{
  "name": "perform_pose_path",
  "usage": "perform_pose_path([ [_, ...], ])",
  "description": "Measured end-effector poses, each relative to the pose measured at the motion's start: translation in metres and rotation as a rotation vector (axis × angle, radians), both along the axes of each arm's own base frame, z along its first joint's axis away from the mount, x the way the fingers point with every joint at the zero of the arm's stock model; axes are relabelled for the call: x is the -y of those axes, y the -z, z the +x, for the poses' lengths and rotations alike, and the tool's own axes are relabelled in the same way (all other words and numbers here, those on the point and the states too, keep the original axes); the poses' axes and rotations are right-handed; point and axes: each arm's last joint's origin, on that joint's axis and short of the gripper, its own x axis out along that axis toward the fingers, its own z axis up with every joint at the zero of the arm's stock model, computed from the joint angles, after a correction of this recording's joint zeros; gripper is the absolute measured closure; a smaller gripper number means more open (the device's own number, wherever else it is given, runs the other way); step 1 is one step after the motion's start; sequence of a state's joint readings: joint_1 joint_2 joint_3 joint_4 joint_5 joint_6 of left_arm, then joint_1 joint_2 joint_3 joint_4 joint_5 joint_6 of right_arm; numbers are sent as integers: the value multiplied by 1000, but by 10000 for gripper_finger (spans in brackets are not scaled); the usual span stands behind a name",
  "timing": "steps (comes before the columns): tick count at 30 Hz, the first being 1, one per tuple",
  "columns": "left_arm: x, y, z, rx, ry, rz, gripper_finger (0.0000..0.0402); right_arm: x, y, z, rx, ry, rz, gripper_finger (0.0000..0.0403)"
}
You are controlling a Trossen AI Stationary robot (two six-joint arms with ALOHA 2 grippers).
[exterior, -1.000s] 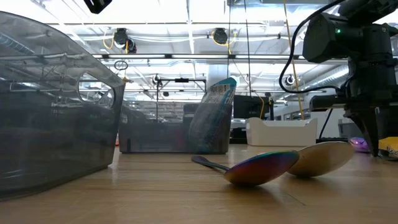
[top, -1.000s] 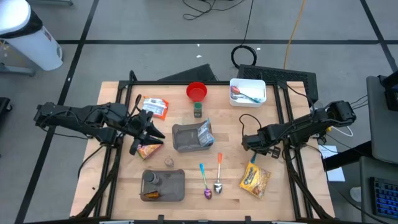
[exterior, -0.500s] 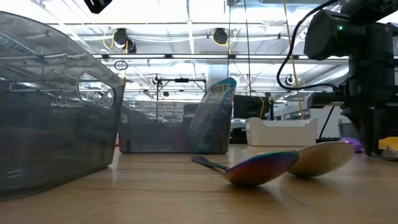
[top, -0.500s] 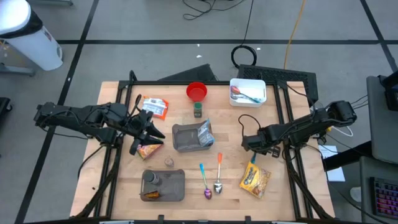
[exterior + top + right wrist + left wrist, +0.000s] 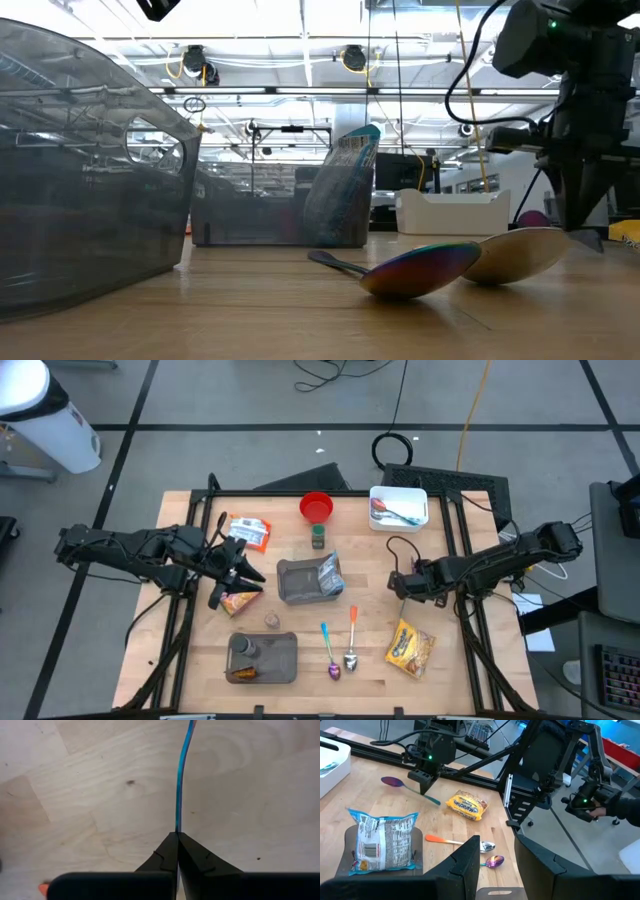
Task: Pick & Place Food Item
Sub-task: Put the top purple spoon into the white bin
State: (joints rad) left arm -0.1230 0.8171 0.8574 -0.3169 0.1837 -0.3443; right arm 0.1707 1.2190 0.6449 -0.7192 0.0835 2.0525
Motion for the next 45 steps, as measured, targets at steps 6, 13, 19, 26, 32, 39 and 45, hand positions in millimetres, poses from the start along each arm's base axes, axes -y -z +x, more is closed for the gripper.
perform_pose_path([
  [6, 0, 0, 0, -1, -1, -1, 273, 0, 0, -1, -6, 1, 2, 401],
  [13, 0, 0, 0, -1, -1, -1, 273, 0, 0, 0, -6, 2, 5, 402],
  [19, 0, 0, 0, -1, -1, 0, 273, 0, 0, -1, -7, 13, 10, 402],
  [26, 0, 0, 0, -1, -1, 0, 273, -1, 0, -2, -34, 24, 36, 403],
  [32, 0, 0, 0, -1, -1, 0, 273, -1, 1, -1, -32, 15, 34, 403],
  [39, 0, 0, 0, -1, -1, 1, 273, -1, 1, 1, -7, -38, 21, 403],
  [45, 0, 0, 0, 0, -1, 2, 273, 0, 0, 2, 2, -43, -3, 403],
])
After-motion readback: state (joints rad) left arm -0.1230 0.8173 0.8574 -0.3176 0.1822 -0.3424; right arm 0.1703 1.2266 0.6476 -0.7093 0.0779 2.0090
